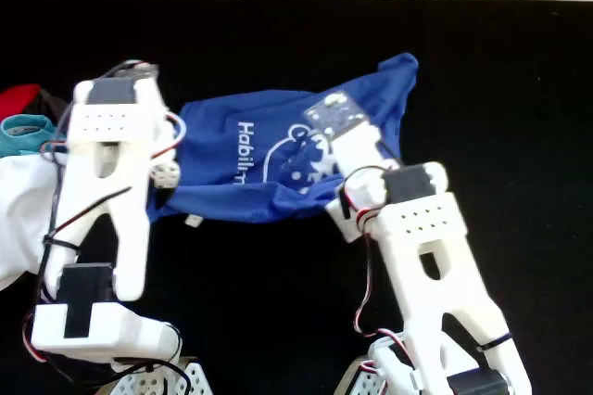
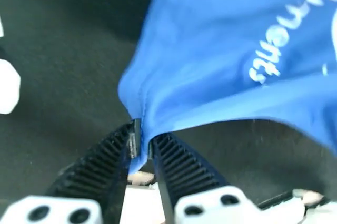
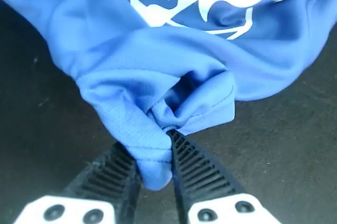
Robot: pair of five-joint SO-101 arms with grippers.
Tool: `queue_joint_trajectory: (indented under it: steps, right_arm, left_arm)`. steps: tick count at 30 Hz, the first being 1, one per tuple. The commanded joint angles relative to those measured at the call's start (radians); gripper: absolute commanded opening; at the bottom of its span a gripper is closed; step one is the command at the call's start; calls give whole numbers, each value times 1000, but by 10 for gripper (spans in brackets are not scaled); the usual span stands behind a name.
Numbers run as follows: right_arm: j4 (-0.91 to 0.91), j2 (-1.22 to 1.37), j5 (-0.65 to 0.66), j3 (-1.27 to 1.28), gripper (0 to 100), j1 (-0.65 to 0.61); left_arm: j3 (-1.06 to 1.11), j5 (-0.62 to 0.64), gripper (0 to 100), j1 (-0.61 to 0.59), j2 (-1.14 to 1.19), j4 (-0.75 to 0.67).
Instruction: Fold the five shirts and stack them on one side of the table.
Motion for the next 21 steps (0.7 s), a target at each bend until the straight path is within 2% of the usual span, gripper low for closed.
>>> queue_joint_trajectory:
  steps: [1, 6, 9, 14, 21]
  right_arm:
    - [88, -33, -8, -45, 14, -64]
    - [305, -33, -9, -217, 133, -102]
    - [341, -33, -9, -291, 146, -67]
    - [239, -19, -15, -280, 146, -1]
    - [53, 12, -15, 35, 146, 2]
  left_arm:
    - [8, -9, 8, -47, -41, -48]
    - [1, -11, 8, -82, -42, -49]
    - [2, -35, 8, -101, -42, -51]
    - [8, -72, 8, -108, -42, -51]
    - [7, -80, 8, -107, -42, -51]
